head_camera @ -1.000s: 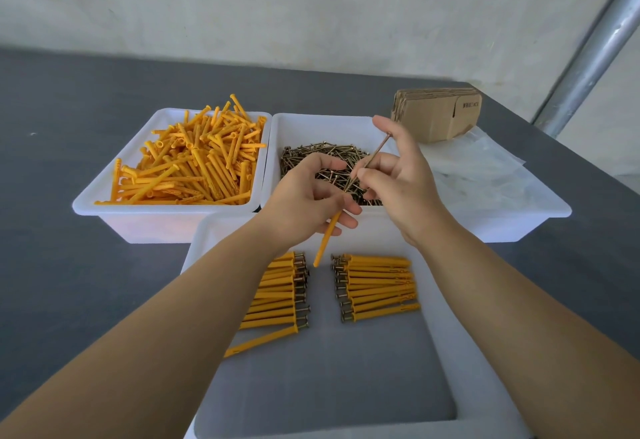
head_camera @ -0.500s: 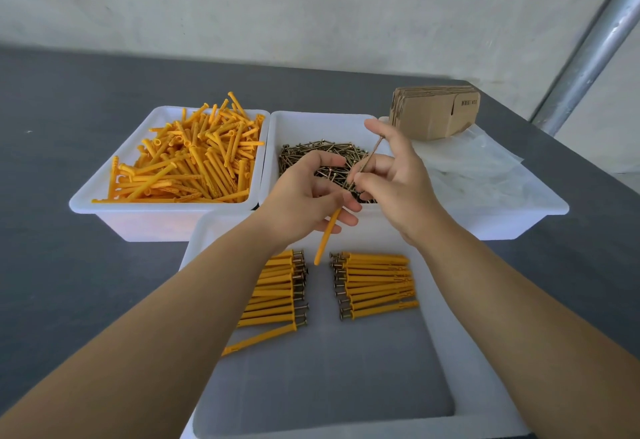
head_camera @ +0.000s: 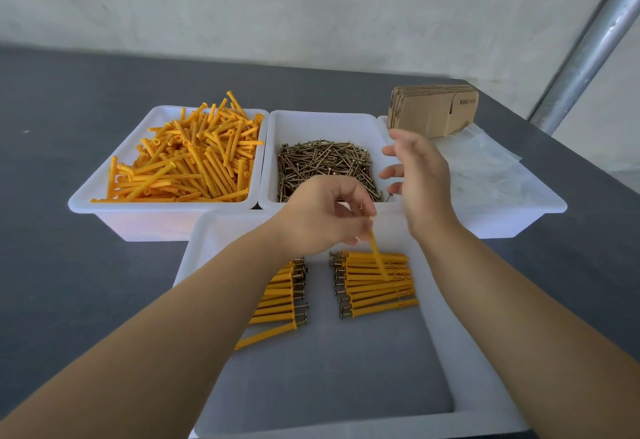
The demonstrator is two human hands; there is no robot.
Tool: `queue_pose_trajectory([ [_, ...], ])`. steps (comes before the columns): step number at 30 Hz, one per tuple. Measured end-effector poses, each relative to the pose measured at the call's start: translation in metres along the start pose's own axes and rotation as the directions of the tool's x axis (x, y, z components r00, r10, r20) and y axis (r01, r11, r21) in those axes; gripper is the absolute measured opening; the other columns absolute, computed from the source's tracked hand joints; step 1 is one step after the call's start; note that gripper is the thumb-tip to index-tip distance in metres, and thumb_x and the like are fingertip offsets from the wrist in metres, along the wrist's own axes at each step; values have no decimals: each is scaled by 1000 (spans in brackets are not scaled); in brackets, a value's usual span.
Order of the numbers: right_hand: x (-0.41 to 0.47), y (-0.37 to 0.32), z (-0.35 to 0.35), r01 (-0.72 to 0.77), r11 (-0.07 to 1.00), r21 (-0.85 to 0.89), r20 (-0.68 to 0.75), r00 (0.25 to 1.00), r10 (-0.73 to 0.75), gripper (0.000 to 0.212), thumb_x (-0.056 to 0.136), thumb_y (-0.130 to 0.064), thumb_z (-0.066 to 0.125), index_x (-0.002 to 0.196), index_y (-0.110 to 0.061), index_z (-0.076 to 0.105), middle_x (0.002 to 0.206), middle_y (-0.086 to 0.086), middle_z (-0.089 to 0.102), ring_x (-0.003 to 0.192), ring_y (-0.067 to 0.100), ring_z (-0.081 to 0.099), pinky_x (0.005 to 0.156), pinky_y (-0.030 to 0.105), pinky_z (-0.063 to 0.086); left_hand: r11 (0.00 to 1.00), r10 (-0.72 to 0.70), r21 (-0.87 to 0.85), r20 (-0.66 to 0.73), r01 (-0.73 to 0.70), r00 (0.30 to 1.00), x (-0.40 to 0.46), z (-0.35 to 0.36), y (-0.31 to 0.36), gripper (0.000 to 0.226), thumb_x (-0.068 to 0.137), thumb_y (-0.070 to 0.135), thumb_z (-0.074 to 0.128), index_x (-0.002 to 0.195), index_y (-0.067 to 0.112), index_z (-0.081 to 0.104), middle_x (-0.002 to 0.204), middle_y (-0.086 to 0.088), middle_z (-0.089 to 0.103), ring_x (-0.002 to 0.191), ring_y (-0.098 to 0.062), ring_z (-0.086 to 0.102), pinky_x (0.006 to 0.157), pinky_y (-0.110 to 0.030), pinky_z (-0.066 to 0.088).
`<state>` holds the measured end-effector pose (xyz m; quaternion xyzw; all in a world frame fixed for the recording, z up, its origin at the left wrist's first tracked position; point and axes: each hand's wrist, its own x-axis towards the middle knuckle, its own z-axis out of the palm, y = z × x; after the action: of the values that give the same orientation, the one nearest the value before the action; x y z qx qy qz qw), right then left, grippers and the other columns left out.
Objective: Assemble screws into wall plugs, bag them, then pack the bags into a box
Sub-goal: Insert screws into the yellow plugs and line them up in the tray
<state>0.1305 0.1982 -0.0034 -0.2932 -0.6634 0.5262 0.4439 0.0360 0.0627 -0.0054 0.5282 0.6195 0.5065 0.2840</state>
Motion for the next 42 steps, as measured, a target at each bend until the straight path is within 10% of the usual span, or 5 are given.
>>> queue_pose_trajectory([
  [6, 1, 6, 0, 6, 1000, -9, 23, 1000, -6, 18, 96, -27, 52, 110, -29, 64, 108, 3, 65, 65, 2, 60, 59, 31, 46, 898, 110, 420, 67, -128, 992, 1, 19, -4, 19, 71, 1, 76, 70, 17, 64, 77, 3, 67, 66, -10, 66, 63, -27, 56],
  [10, 3, 7, -1, 1, 1000, -20, 22, 1000, -1, 16, 99, -23, 53, 107, -31, 64, 113, 7, 65, 63, 2, 59, 56, 27, 45, 586, -58, 801, 197, -126, 979, 4, 36, -8, 15, 76, 14, 63, 69, 24, 54, 84, 4, 64, 79, -17, 57, 70, -34, 52],
  [18, 3, 10, 0, 15, 998, -60, 43, 999, -12, 16, 96, -23, 57, 105, -33, 65, 110, -2, 66, 62, -1, 61, 63, 27, 47, 258, -224, 953, 219, -159, 950, 7, 50, -6, 14, 90, 6, 56, 89, 20, 52, 98, -2, 57, 98, -26, 59, 69, -34, 49],
  [35, 3, 14, 0, 54, 990, -133, 56, 997, -47, 16, 96, -24, 57, 108, -29, 66, 102, -12, 64, 67, -1, 62, 68, 28, 48, 370, -163, 917, 223, -150, 961, 8, 43, 0, 9, 92, 24, 59, 89, 17, 63, 99, -1, 54, 98, -24, 58, 70, -35, 50],
  [42, 11, 23, 1, 177, 854, -489, 145, 982, -120, 19, 93, -17, 56, 101, -30, 69, 98, -7, 67, 78, 10, 59, 71, 26, 45, 647, 243, 757, -319, 91, 916, 11, -25, 5, 15, 94, 20, 59, 95, 13, 73, 99, -4, 64, 88, -22, 59, 77, -39, 52],
])
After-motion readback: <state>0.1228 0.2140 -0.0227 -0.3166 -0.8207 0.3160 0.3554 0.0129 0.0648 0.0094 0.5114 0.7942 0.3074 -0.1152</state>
